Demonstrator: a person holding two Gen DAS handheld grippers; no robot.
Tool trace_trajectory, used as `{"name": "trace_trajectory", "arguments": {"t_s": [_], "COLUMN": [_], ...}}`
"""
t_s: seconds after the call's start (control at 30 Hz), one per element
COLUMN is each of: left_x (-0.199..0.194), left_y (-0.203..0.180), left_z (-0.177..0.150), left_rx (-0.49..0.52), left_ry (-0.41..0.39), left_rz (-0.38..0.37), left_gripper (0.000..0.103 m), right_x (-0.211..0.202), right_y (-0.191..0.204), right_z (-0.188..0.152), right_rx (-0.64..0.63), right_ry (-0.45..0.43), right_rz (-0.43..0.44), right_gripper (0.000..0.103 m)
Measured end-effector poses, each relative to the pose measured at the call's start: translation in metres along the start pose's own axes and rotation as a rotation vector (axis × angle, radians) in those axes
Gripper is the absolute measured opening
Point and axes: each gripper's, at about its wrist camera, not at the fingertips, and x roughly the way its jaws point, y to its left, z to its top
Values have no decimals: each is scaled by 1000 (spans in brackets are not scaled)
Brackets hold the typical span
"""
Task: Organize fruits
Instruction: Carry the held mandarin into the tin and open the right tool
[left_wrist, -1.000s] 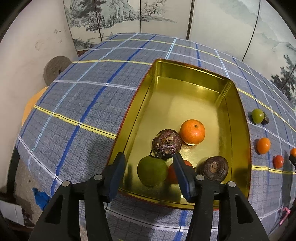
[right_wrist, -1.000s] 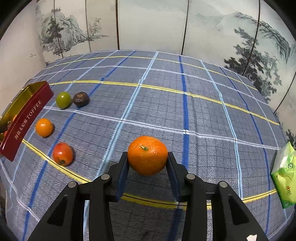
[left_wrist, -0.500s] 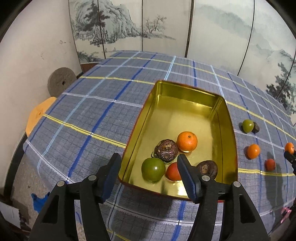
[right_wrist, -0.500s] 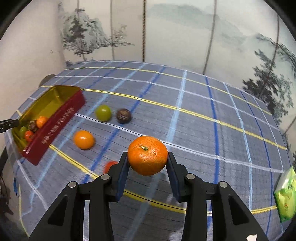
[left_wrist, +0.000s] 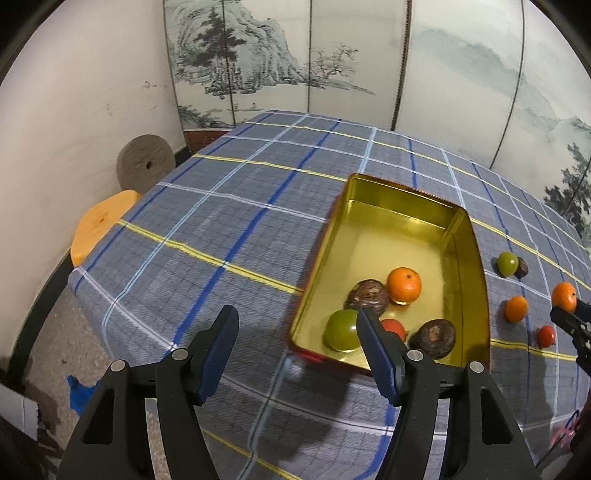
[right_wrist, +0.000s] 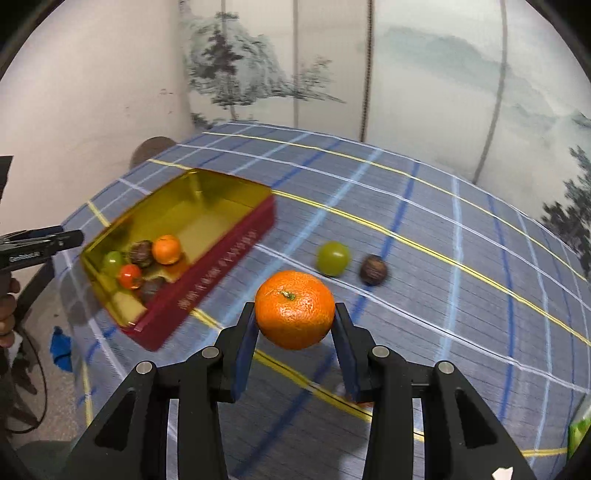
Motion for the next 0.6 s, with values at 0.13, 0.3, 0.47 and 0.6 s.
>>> {"name": "trace_trajectory", "arguments": {"t_s": [0.13,0.3,0.47,0.6], "left_x": [-1,-2,-1,0], "left_y": [12,25,39,49], "left_z": [-2,-4,-7,-9], "left_rx": [-25,-49,-67,-86], "left_ry": [4,5,14,21], "left_rz": [15,39,62,75], "left_gripper": [67,67,67,67], "right_x": [9,26,46,62], "right_y": [26,63,94,113], "right_z": [9,25,36,42], "right_rx": [-34,-102,-143,-172], "right_ry": [2,14,33,57], "right_rz": [57,122,176,200], "right_gripper": [37,37,37,37]}}
